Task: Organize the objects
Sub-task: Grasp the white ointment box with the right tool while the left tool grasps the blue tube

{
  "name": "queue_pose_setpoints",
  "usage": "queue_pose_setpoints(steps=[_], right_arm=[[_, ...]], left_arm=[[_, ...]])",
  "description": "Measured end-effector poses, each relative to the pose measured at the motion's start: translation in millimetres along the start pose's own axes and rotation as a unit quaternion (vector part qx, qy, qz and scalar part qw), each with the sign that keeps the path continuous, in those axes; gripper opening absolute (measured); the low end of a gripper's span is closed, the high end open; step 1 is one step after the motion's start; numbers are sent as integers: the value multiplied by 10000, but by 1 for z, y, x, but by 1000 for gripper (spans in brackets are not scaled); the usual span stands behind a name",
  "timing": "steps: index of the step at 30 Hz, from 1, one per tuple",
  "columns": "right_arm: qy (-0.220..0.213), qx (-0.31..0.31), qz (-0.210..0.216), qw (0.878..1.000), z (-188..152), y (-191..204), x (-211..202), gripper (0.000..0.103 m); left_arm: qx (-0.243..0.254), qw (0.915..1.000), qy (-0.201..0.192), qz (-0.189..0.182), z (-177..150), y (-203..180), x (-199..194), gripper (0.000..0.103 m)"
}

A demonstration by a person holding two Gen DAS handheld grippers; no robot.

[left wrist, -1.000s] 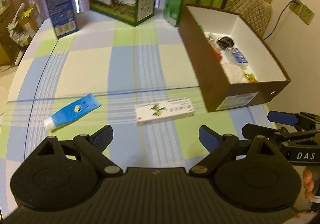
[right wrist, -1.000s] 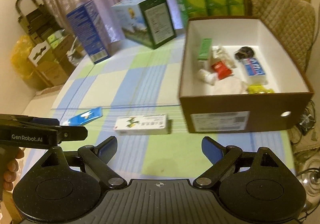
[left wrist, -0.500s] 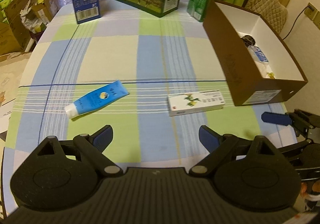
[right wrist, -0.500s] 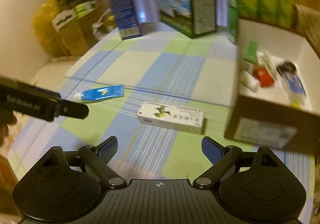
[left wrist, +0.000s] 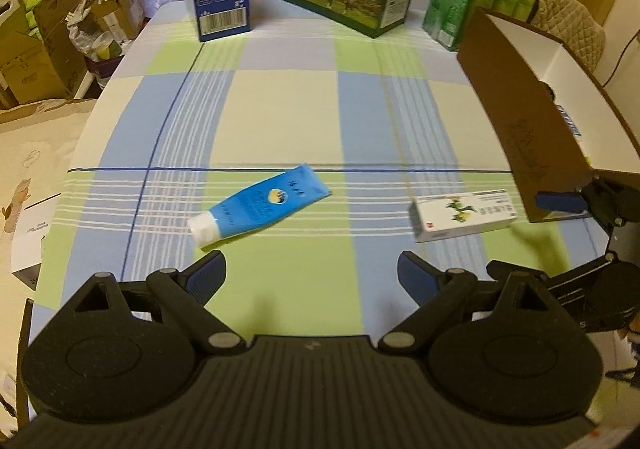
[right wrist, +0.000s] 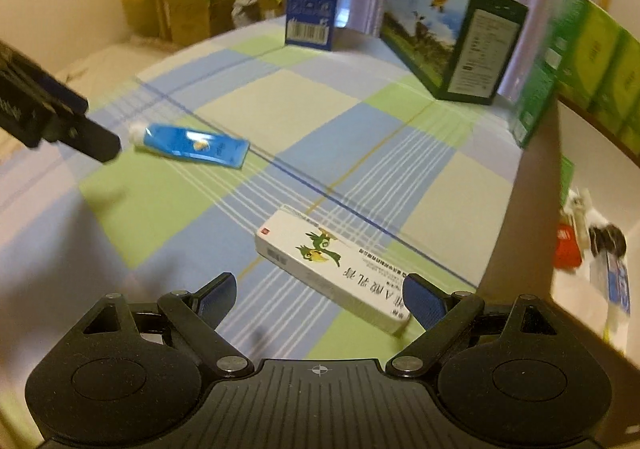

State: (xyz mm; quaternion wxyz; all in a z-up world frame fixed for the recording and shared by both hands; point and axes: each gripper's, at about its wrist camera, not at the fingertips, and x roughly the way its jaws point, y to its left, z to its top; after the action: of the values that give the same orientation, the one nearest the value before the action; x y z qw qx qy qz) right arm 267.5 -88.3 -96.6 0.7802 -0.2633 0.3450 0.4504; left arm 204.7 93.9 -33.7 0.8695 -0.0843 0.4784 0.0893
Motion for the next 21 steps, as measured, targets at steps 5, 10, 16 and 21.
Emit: queue_pose_setpoints(steps=[5, 10, 16, 21], right_arm=[[118, -219, -30, 9997, 4, 0, 21, 88], [260, -589, -137, 9978, 7, 0, 40, 88], [458, -524, -79, 9975, 12, -9, 57, 78], [568, -353, 76, 9977, 21, -15, 60, 62]], left_arm=[[19, 10000, 76, 46, 0, 12, 12, 91], [92, 9998, 134, 64, 3, 20, 24, 91], [322, 9993, 178, 74, 6, 29, 40, 91], [611, 9980, 138, 55, 12, 38, 52, 91]])
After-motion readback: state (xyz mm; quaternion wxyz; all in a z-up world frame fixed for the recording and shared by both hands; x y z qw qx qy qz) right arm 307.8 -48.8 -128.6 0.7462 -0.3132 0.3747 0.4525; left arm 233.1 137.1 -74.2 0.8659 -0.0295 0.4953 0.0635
